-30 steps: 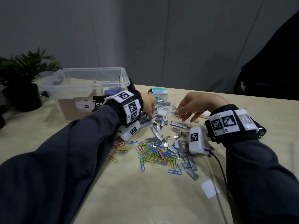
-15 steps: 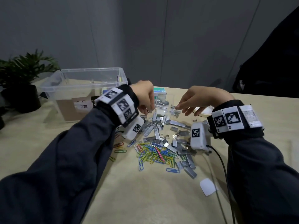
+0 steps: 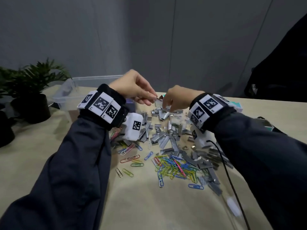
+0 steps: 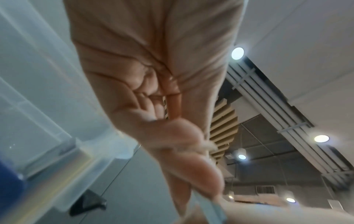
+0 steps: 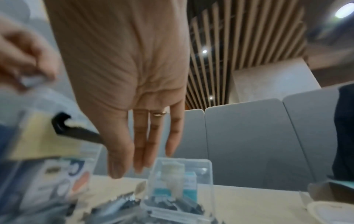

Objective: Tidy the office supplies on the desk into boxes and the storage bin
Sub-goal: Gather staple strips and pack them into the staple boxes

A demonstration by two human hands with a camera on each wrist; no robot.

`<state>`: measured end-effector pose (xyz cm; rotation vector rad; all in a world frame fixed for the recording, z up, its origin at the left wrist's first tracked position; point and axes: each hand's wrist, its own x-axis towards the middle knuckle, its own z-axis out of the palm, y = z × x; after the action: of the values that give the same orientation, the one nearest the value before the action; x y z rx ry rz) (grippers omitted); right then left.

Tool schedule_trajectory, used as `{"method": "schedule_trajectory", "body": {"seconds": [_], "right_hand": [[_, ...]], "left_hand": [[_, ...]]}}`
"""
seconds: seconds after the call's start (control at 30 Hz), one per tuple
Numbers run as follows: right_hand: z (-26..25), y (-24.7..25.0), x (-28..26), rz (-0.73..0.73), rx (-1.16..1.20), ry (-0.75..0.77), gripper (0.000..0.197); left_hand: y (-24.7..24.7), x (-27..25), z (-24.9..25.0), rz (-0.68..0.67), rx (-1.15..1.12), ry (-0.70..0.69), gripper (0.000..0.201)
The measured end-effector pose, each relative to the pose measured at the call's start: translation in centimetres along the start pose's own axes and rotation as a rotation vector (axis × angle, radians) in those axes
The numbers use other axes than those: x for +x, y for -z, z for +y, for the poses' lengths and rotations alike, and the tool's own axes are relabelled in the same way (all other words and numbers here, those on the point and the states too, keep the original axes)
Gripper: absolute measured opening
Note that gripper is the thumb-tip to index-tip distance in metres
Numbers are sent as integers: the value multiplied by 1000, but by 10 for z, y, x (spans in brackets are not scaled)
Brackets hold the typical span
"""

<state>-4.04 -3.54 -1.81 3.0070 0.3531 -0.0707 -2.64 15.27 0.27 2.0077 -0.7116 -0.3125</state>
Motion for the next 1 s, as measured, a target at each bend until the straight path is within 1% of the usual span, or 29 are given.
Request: {"method": "schedule_trajectory", "body": {"seconds": [0.1,0.17,0.23,0.33,0.53,0.6,0.67,0.7,0.73,0.77,0.8,0.87,0.9,0.93,1.0], "right_hand": [[-1,-8,20,-78,-37,-21,38],[-2,-16,29,-117,-40,-68,35],[-3,-25,34,-110,-83,-101,29],[-8,-30,36,-52,-118,-120,21],[-13,-26,40,-156,-78,-132,25],[-12,-21,40,-156,-48,-145,27],[-11,-19,41,-112,9,-117,35],[-10,-19,41,-115,30,-86,42],[-10,-20,40,-153,37,-56,46],[-11,-21,40,-194,35,-37,45],[-11,-25,42,-212,30,-35,40],[-15,-28,43,-188,-1,-72,24],[-17,-29,44,-171,-17,-100,20],[-17,-29,45,-162,-6,-128,25],[-18,-27,46,-188,5,-158,33]], "left_hand": [[7,-1,0,86,-19,-39,21],[11,-2,0,106,-28,-37,20],[11,-3,-1,102,-31,-33,20],[11,-4,-1,96,-28,-32,20],[12,-3,-2,88,-45,-27,21],[13,-3,-3,82,-60,-29,20],[14,-3,-3,71,-87,-27,19],[15,-3,-3,64,-101,-24,19],[16,-4,-4,57,-116,-21,19],[17,-4,-4,51,-129,-17,19],[17,-4,-5,47,-140,-15,20],[17,-3,-5,43,-154,-14,20],[17,-3,-5,41,-156,-12,20],[17,-3,-5,39,-155,-10,20],[17,-3,-5,35,-152,-9,21]]}}
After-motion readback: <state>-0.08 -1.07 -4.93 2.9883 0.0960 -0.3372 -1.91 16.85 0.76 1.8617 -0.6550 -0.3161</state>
